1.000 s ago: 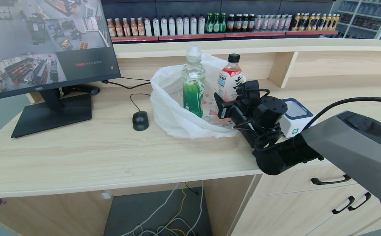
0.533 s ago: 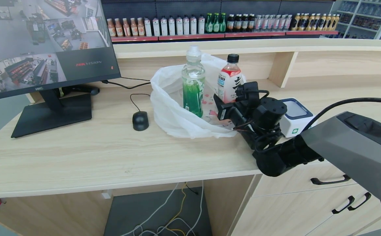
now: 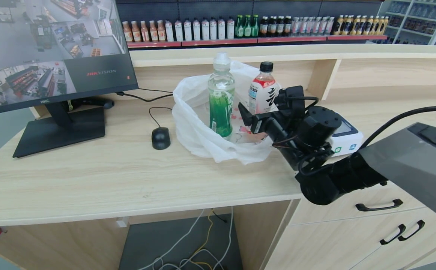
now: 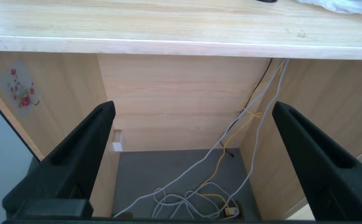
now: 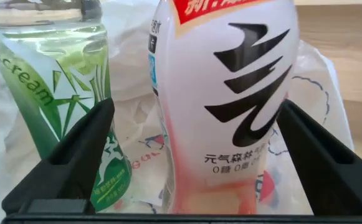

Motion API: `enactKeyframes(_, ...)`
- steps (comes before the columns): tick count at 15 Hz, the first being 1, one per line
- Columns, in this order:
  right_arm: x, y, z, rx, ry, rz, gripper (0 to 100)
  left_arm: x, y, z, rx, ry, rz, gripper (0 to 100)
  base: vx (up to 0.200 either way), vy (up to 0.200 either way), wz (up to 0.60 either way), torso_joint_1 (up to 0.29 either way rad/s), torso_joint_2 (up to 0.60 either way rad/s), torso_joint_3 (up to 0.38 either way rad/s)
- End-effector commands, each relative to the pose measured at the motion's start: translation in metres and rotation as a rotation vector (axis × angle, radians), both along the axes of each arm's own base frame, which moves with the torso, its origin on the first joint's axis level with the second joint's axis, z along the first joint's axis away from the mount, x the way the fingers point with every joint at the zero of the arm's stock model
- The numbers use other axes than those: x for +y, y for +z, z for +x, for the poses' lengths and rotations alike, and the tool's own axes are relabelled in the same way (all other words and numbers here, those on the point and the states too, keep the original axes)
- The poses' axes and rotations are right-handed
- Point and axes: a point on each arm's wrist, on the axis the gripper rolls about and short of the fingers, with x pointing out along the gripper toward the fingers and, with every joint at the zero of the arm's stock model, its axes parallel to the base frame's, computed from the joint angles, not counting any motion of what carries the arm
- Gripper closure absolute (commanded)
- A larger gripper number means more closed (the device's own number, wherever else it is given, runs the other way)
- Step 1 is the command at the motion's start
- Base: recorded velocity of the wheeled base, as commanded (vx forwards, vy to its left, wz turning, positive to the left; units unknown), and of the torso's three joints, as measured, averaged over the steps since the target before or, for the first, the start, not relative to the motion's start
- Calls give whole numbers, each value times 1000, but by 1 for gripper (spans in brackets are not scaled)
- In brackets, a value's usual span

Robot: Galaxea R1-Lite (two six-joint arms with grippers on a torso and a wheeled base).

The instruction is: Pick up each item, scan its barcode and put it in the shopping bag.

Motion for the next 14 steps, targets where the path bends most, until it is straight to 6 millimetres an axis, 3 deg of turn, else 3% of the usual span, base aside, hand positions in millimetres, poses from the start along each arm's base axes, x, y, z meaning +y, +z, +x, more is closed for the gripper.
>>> enactKeyframes(1,-24,32,-45,-45,8,30,0,0,0,0,0,0,0,0,0,0,0,0,0,0)
enactKeyframes(2,-33,41,-60,-50,7,35,0,0,0,0,0,0,0,0,0,0,0,0,0,0)
enactKeyframes(3,-49,52,-91,-39,17,63,0,0,0,0,0,0,0,0,0,0,0,0,0,0)
enactKeyframes(6,-96,51,-166,0,-2,51,0,0,0,0,0,0,0,0,0,0,0,0,0,0)
enactKeyframes(7,-97,51,-168,-1,-4,52,0,0,0,0,0,-1,0,0,0,0,0,0,0,0)
enactKeyframes(8,-125,48,-206,-5,-41,54,0,0,0,0,0,0,0,0,0,0,0,0,0,0)
enactKeyframes(9,-139,46,-222,-9,-73,58,0,0,0,0,0,-1,0,0,0,0,0,0,0,0)
enactKeyframes(11,-158,37,-258,15,-88,70,0,0,0,0,0,0,0,0,0,0,0,0,0,0)
enactKeyframes(14,-179,4,-309,125,-79,60,0,0,0,0,0,0,0,0,0,0,0,0,0,0)
